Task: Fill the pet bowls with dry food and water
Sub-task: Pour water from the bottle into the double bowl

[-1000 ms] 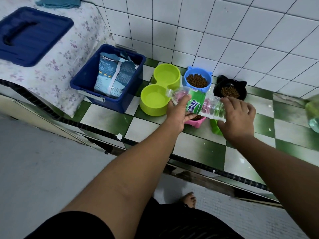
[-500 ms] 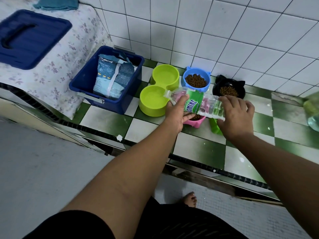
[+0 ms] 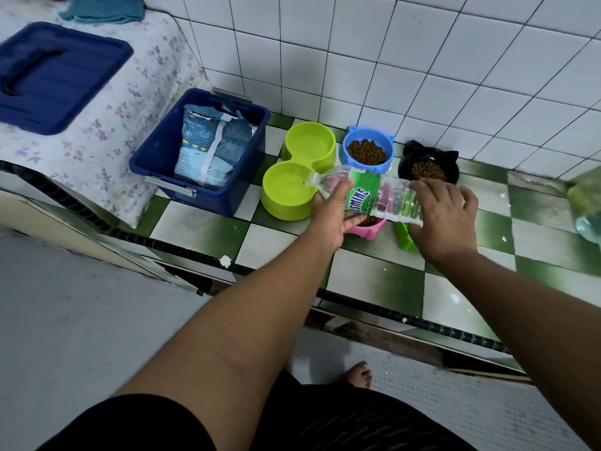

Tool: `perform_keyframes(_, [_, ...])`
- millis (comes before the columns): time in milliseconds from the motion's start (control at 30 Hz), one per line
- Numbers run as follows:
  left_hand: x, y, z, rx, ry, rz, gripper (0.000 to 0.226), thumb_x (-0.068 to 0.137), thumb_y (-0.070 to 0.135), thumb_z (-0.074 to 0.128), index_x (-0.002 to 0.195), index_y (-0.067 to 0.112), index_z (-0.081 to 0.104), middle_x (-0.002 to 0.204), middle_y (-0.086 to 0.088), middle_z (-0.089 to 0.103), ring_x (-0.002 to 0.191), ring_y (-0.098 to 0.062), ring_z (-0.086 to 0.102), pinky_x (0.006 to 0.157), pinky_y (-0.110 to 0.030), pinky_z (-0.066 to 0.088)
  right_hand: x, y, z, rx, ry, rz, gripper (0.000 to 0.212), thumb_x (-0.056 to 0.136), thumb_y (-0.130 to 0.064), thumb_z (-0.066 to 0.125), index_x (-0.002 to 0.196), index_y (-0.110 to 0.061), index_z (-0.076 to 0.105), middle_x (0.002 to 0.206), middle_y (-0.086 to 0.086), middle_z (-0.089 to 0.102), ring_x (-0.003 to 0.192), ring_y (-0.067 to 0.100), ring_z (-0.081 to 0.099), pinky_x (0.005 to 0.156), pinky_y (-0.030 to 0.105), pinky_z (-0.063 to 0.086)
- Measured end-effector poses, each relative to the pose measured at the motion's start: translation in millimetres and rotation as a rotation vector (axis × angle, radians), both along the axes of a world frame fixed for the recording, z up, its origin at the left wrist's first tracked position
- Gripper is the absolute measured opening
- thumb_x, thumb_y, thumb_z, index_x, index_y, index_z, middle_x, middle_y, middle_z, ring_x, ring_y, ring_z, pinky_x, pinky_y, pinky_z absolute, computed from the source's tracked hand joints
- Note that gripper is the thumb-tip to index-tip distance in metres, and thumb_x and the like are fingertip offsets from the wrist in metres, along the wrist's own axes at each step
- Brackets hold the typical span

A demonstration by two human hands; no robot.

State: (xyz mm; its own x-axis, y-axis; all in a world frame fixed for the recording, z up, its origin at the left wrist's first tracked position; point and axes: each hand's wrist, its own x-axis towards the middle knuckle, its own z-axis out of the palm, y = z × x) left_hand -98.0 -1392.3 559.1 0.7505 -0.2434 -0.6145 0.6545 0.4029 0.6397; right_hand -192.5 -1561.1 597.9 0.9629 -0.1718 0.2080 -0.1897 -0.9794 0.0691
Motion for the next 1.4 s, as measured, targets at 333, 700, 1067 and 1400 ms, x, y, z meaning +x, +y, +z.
perform_keyframes(333, [-2.1,0.4,2.6,0.003,-0.016,-0.016,0.056,0.089,0.025,0.078,0.134,0.016,0.047,0.121,-0.021,0.07,0.102,-0.037,0.073,0.079,-0.052,0.064,-2.7,-0.4,-1.1,0.005,-0.003,-0.001,0.078,0.071,-0.019,0.078,0.142,-0.018,0.044,0.14,0.007,0.049,0.131,0.03,0.043,0.115,0.052,0.023])
perform_keyframes(700, [0.1,4.7,19.8,0.04,-0.084,-0.031,0.057,0.088,0.024,0.078,0.133,0.019,0.043,0.118,-0.02,0.069,0.098,-0.035,0.074,0.08,-0.051,0.063,-1.0,2.7,-4.0,0.048,-0.031,-0.032,0.078,0.071,-0.021,0.078,0.141,-0.018,0.043,0.139,0.007,0.048,0.131,0.031,0.042,0.114,0.052,0.025])
perform_keyframes(1067, [3.7,2.9,52.4,0.038,-0.271,0.015,0.065,0.085,0.022,0.083,0.133,0.028,0.04,0.133,-0.01,0.058,0.106,-0.033,0.072,0.071,-0.036,0.063,1.6,14.7,-0.3,0.193,-0.217,-0.079,0.076,0.068,-0.024,0.078,0.137,-0.018,0.045,0.136,0.01,0.051,0.122,0.036,0.046,0.103,0.048,0.034])
perform_keyframes(1400, [7.6,-28.6,105.3,0.081,-0.569,-0.187,0.082,0.064,0.039,0.094,0.13,0.021,0.049,0.123,-0.004,0.062,0.11,-0.028,0.071,0.094,-0.053,0.059,-8.1,12.0,14.1,0.408,-0.403,-0.232,0.081,0.068,-0.025,0.08,0.138,-0.008,0.045,0.128,0.016,0.053,0.113,0.037,0.052,0.092,0.048,0.049])
